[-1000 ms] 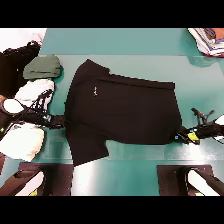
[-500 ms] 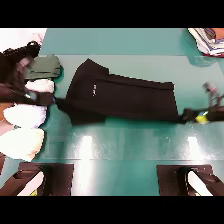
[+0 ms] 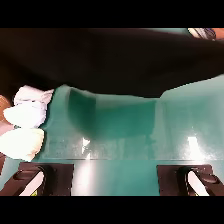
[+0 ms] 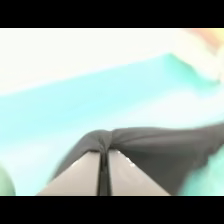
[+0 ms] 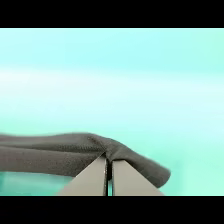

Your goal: Fold the shirts.

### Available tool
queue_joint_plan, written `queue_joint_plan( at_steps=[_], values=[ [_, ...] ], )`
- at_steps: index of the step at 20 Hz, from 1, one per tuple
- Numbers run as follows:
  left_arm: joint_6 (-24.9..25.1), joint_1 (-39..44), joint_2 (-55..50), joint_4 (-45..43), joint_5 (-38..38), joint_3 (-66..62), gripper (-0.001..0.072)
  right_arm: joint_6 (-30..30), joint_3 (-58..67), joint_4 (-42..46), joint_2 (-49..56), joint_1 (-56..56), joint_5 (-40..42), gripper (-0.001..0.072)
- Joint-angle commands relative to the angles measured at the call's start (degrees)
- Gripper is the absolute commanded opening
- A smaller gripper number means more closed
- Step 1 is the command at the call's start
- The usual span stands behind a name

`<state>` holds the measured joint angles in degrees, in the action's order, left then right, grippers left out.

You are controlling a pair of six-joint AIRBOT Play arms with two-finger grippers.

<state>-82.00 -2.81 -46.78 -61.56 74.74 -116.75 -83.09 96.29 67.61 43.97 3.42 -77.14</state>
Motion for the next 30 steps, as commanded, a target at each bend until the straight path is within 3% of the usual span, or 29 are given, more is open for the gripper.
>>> queue_joint_plan(
  at_steps=[1,6,12,16,20,24,27,30],
  values=[
    [-2.3,0.0,0.1,1.2,-1.5,-11.4,0.0023,-1.3,14.5,2.7,1.3,0.0,-4.2,0.0015],
    [-2.6,0.0,0.1,2.6,-0.8,-3.1,0.0022,-3.1,25.8,10.4,10.4,0.0,-18.8,0.0015],
    [-0.9,0.0,-8.0,2.7,3.1,26.3,0.0023,-1.1,6.2,10.0,23.7,-0.1,-19.5,0.0015],
    [2.8,0.0,-21.4,2.6,-1.6,37.6,0.0023,0.3,-1.7,10.1,36.9,-0.1,-16.1,0.0015],
    [6.0,0.0,-38.7,5.0,-15.3,34.8,0.0024,0.3,1.2,10.0,49.2,-0.1,-8.0,0.0015],
    [6.3,0.0,-49.0,7.1,-20.5,26.0,0.0024,0.2,10.4,10.0,57.0,-0.1,-3.2,0.0015],
    [7.9,-0.3,-49.4,6.0,-19.1,23.6,0.0024,0.5,12.5,10.0,57.8,-0.1,-3.5,0.0015],
    [8.0,-0.4,-49.4,-0.2,-7.7,22.1,0.0022,1.3,7.8,10.1,55.8,-0.2,-5.1,0.0014]
  ],
)
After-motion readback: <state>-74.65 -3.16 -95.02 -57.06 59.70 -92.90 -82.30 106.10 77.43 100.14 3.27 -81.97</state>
